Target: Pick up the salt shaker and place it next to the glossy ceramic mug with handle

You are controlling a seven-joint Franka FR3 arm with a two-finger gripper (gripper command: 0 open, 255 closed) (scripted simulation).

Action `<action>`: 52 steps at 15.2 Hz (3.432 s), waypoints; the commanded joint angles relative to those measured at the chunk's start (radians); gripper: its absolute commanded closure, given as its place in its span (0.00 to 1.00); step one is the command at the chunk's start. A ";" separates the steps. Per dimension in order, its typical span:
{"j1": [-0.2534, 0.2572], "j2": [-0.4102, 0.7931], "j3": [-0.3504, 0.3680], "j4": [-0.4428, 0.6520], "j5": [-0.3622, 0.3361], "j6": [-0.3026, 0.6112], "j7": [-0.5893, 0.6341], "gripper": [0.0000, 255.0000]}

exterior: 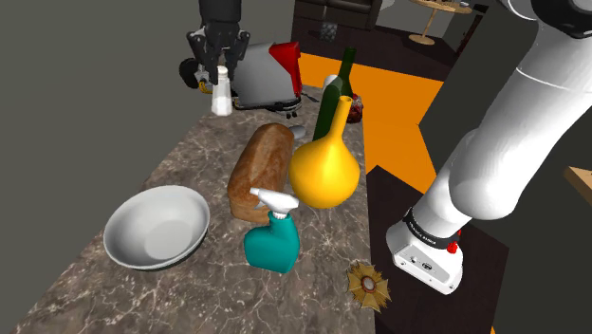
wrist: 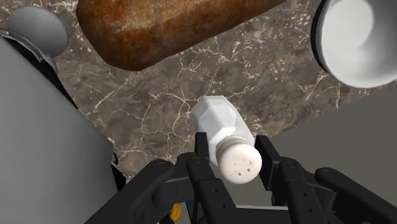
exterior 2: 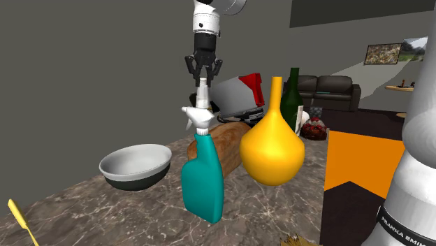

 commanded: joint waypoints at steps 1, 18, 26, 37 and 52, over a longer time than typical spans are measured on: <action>-0.029 -0.042 -0.023 -0.050 0.016 0.006 -0.056 1.00; -0.219 -0.199 -0.243 -0.223 0.038 -0.006 -0.471 1.00; -0.305 -0.172 -0.351 -0.189 0.025 -0.027 -0.660 1.00; -0.428 -0.031 -0.487 -0.018 0.035 -0.078 -0.919 1.00; -0.570 0.205 -0.575 0.222 0.097 -0.108 -1.148 1.00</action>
